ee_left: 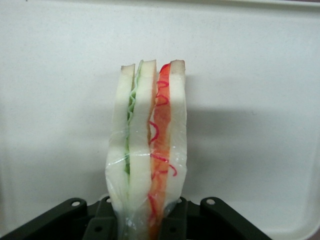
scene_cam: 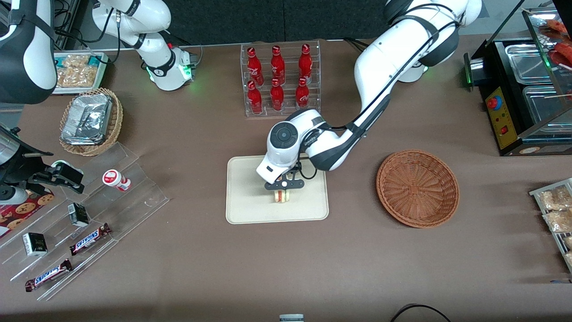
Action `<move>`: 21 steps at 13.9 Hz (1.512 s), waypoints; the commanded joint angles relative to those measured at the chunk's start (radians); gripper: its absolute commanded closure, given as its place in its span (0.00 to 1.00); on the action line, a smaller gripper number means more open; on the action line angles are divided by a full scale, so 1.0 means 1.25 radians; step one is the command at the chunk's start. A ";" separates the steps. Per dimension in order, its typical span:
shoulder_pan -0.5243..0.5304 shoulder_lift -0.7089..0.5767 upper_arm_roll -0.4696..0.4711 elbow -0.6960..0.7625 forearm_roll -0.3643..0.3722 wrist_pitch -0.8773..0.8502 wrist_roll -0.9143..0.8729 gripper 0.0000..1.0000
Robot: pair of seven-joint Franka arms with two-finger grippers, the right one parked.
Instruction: Place sandwich from basket to tray
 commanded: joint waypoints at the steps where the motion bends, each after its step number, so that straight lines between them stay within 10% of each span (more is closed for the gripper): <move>1: -0.041 0.039 0.037 0.052 0.013 0.015 -0.004 0.82; 3: -0.043 0.056 0.037 0.061 0.013 0.025 -0.004 0.68; 5: -0.041 0.055 0.037 0.061 0.013 0.026 -0.005 0.00; 14: 0.149 -0.196 0.029 0.059 -0.206 -0.226 0.201 0.00; 21: 0.450 -0.550 0.029 -0.361 -0.315 -0.202 0.493 0.01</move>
